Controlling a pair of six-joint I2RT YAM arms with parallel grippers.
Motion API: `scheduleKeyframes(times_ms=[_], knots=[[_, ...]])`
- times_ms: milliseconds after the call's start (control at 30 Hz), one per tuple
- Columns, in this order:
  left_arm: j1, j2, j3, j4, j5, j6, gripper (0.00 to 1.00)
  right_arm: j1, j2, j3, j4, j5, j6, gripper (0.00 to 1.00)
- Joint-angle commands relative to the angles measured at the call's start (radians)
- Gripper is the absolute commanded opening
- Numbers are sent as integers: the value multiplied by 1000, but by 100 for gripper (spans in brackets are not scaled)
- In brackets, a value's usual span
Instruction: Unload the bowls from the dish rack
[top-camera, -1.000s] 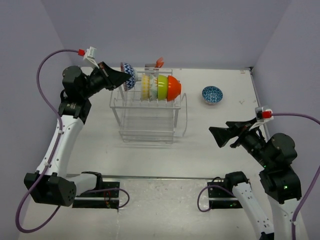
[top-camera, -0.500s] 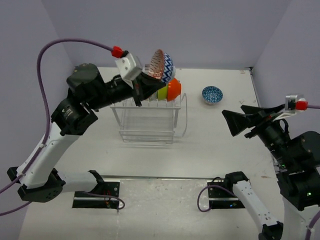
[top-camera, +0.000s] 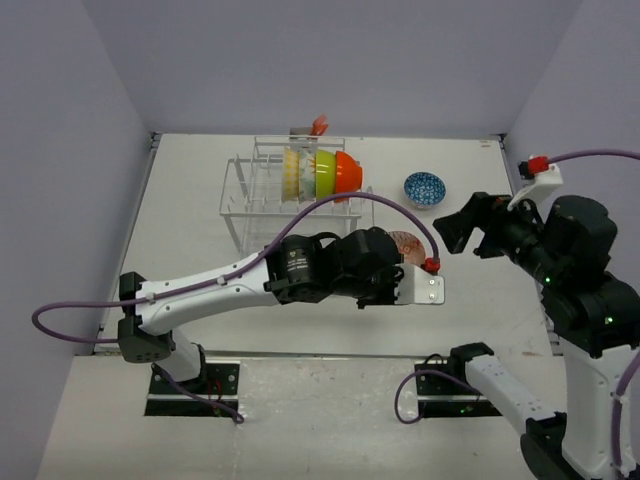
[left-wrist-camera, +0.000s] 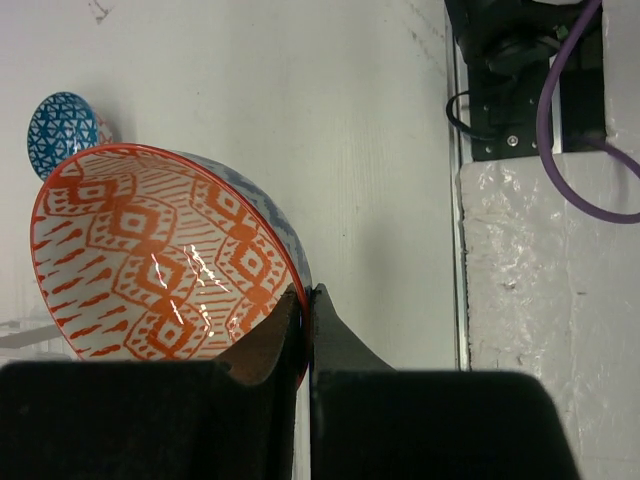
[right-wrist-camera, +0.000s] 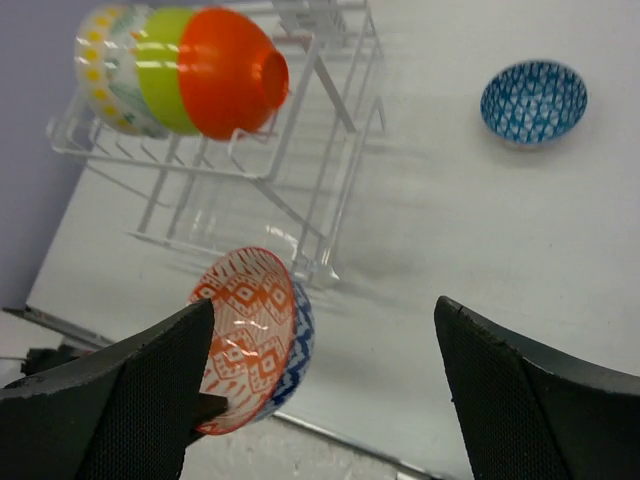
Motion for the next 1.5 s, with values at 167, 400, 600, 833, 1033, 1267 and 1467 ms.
scheduleKeyframes(times_ms=[167, 400, 600, 833, 1033, 1267, 1467], knots=[[-64, 23, 104, -27, -30, 101, 0, 60, 10, -224, -81, -50, -69, 81], [-71, 41, 115, -18, -48, 110, 0, 155, 42, -324, -64, -16, -66, 58], [-72, 34, 92, 21, -166, 96, 0, 162, 48, -344, -6, 38, -49, 0], [-71, -100, 18, 197, -335, 4, 100, 63, 33, -397, 219, 166, 49, 0], [52, -267, 14, 331, -756, -302, 100, -162, 148, -459, 521, 188, 195, 0], [626, -312, 169, 131, -645, -587, 100, -205, 530, -390, 781, 239, 317, 0], [953, -377, 67, 107, -372, -669, 100, -251, 826, -238, 819, 239, 304, 0]])
